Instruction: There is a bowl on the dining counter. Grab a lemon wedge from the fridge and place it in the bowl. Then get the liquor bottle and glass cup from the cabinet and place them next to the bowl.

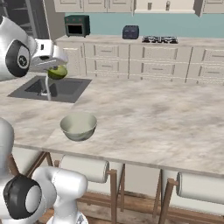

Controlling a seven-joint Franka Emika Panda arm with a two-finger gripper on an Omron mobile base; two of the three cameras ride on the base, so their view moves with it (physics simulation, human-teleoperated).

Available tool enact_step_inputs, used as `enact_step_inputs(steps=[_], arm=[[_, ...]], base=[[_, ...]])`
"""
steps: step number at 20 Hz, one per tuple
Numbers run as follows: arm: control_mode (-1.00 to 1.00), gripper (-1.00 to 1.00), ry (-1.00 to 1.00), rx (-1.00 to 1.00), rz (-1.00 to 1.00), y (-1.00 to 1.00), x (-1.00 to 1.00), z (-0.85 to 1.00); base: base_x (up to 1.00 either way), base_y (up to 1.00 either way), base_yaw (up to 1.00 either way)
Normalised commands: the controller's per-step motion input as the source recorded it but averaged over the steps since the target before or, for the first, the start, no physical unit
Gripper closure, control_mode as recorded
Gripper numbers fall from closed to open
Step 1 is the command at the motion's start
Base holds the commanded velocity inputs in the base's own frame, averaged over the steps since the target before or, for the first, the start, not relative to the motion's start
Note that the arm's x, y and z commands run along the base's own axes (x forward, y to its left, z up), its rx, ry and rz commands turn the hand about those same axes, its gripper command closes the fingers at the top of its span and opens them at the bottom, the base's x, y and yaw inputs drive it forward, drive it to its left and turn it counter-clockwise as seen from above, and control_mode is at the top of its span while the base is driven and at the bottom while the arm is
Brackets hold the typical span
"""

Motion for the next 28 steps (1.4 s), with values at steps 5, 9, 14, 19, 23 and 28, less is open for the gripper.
enact_step_inputs(steps=[5,9,14,19,23,28], arm=[[-1.0,1.0,0.47,0.0,0.17,0.0,0.32,-0.55],[-1.0,1.0,0.25,0.0,0.15,-0.05,0.11,-0.68],[-1.0,1.0,0.05,0.09,0.08,-0.05,0.1,-0.73],[-1.0,1.0,0.0,0.27,0.05,-0.19,0.28,-0.79],[-1.0,1.0,0.0,0.28,0.05,-0.15,0.38,-0.84],[-1.0,1.0,-0.01,0.18,0.05,-0.05,0.46,-0.65]], base=[[0.0,0.0,0.0],[0.0,0.0,0.0],[0.0,0.0,0.0],[0.0,0.0,0.0],[0.0,0.0,0.0],[0.0,0.0,0.0]])
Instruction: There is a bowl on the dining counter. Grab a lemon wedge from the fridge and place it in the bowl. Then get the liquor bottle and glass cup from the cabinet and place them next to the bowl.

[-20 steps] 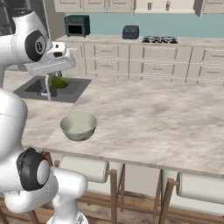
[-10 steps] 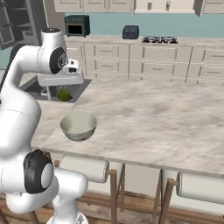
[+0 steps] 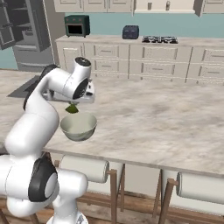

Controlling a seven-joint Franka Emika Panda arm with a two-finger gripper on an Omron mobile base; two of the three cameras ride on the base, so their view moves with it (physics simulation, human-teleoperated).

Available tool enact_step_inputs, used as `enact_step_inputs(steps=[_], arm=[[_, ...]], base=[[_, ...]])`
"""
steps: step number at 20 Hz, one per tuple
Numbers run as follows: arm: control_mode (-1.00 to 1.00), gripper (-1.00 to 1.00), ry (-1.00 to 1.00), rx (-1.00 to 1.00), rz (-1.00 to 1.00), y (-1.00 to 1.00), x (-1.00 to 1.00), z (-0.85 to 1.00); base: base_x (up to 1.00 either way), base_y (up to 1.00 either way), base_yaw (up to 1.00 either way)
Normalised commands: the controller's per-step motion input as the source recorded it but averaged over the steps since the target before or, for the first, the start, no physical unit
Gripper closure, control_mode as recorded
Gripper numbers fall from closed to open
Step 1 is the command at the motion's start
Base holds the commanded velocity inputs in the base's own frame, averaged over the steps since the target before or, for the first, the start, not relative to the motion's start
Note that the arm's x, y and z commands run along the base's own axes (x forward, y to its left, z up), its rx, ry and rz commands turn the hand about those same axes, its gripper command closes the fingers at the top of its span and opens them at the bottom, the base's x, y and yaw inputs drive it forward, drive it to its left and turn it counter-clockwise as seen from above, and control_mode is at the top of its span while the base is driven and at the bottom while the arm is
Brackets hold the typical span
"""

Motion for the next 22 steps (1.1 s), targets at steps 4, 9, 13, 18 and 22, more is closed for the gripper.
enact_step_inputs(steps=[4,9,13,18,22], arm=[[-1.0,1.0,0.06,0.0,0.02,0.02,0.61,-0.3],[-1.0,1.0,0.2,-0.04,0.0,0.04,0.58,-0.28],[-1.0,1.0,0.11,-0.01,0.0,0.0,0.36,-0.26],[-1.0,1.0,0.0,-0.01,0.0,0.01,0.05,-0.25],[-1.0,1.0,0.0,-0.02,0.0,0.11,0.0,-0.24]], base=[[0.0,0.0,0.0],[0.0,0.0,0.0],[0.0,0.0,0.0],[0.0,0.0,0.0],[0.0,0.0,0.0]])
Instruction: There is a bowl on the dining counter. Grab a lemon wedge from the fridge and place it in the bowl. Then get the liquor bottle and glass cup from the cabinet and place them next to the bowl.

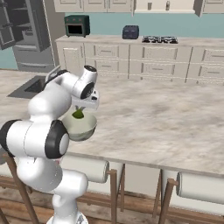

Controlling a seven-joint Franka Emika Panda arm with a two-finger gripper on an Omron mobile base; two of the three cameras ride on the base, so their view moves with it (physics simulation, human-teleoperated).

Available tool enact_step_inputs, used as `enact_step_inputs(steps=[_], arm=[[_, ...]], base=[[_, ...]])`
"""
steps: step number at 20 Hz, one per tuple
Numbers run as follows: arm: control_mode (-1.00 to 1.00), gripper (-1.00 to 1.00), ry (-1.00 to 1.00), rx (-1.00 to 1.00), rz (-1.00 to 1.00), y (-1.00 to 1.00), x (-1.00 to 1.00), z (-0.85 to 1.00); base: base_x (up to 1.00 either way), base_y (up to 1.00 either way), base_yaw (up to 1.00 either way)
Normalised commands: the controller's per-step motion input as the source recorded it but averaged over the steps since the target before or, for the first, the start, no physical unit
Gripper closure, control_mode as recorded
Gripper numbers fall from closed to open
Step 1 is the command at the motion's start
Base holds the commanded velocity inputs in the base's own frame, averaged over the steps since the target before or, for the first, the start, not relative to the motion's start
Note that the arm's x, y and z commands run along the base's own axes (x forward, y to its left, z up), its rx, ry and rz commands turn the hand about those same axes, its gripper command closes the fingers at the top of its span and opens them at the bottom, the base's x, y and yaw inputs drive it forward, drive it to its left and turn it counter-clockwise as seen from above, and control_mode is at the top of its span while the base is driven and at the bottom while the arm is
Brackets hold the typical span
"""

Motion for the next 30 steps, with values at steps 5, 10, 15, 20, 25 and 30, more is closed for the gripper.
enact_step_inputs(steps=[5,10,15,20,25,30], arm=[[-1.0,1.0,0.0,-0.06,-0.02,0.2,0.0,-0.21],[-1.0,1.0,0.0,-0.03,-0.02,0.12,0.03,-0.12],[-1.0,1.0,0.0,-0.01,0.0,0.01,0.05,-0.21],[-1.0,1.0,0.0,-0.03,-0.04,0.0,0.11,-0.25],[-1.0,1.0,0.0,-0.05,-0.07,0.0,0.18,-0.18],[-1.0,1.0,0.0,-0.04,-0.06,0.0,0.22,-0.14]], base=[[0.0,0.0,0.0],[0.0,0.0,0.0],[0.0,0.0,0.0],[0.0,0.0,0.0],[0.0,0.0,0.0],[0.0,0.0,0.0]])
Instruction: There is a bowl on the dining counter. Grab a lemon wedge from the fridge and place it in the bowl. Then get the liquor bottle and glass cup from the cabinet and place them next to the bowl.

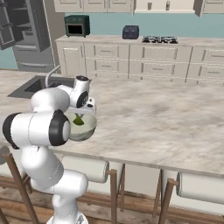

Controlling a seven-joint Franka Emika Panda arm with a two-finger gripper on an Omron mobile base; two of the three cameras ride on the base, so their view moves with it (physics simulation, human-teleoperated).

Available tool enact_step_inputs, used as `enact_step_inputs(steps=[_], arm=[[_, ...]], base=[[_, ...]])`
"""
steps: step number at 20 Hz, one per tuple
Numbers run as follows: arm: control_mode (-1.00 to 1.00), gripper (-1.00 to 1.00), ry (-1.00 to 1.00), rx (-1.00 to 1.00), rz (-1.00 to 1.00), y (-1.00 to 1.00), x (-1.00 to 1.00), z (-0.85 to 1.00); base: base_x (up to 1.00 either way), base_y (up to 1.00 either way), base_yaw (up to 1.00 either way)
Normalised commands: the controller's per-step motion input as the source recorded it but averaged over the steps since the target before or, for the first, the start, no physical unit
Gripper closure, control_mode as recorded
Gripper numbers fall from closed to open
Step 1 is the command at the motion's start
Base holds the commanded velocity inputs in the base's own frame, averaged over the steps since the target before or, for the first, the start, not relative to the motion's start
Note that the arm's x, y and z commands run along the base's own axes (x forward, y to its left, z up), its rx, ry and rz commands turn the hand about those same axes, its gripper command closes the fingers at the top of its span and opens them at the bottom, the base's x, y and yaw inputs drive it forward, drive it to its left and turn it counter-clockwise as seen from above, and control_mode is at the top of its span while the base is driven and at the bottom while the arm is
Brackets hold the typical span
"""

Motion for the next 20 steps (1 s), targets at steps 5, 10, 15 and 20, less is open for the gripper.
enact_step_inputs(steps=[5,10,15,20], arm=[[-1.0,1.0,0.0,0.0,-0.04,0.0,0.12,-0.12],[-1.0,1.0,0.0,0.0,-0.03,0.0,0.11,-0.16],[-1.0,1.0,0.0,0.0,-0.04,0.03,0.13,-0.18],[-1.0,1.0,0.0,0.0,-0.03,0.05,0.12,-0.19]], base=[[0.0,0.0,0.0],[0.0,0.0,0.0],[0.0,0.0,0.0],[0.0,0.0,0.0]])
